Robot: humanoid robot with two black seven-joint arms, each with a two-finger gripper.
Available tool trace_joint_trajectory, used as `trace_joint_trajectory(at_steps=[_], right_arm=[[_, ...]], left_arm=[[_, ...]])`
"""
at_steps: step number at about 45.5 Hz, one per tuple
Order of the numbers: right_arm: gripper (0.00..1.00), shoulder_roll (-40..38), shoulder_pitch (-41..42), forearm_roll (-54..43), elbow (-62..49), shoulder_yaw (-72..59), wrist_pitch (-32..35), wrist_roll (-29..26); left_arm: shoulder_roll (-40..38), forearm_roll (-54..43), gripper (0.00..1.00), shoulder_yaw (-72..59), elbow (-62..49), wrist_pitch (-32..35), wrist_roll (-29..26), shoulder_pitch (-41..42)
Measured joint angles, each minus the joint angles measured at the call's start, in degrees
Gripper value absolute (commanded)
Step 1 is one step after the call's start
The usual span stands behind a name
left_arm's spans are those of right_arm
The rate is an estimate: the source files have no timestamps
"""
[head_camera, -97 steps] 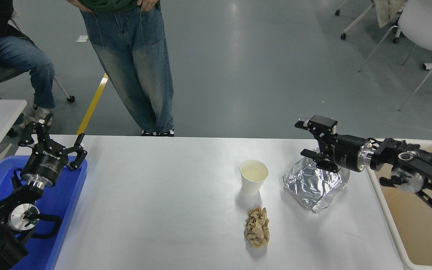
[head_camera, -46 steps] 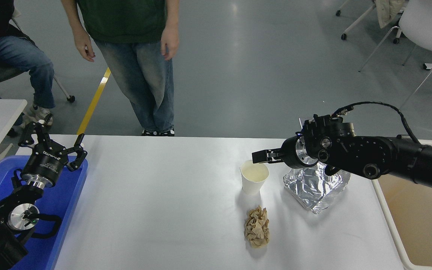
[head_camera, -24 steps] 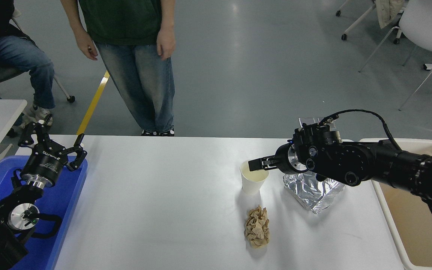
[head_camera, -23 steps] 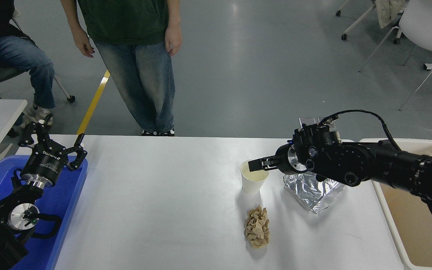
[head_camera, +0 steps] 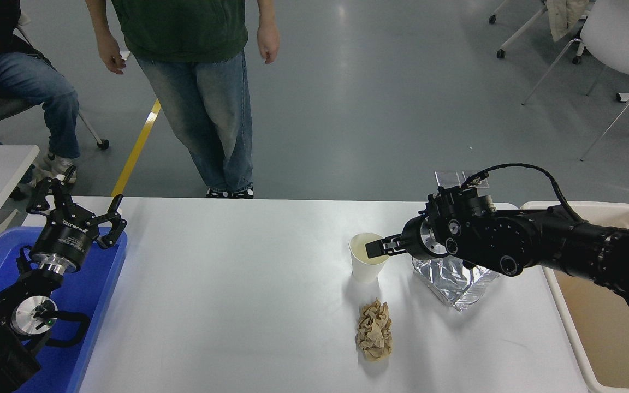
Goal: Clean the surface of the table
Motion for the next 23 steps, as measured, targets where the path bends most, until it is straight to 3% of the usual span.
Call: trace_joint_trajectory(at_steps=[13,19,23], right_arm=[[0.44,-0.1,0.2,-0.1,0.0,-1.4,-0.2,2.3],[0.25,-0.2,0.4,-0.2,-0.1,-1.6,-0.4,2.7],[0.21,-0.3,0.5,-0.4,-0.1,-1.7,-0.5,2.9]], left_arm=[[0.0,0.0,1.0,0.0,0.0,0.0,0.0,0.0],[0.0,0.0,1.0,0.0,0.0,0.0,0.0,0.0],[0.0,0.0,1.0,0.0,0.0,0.0,0.0,0.0]])
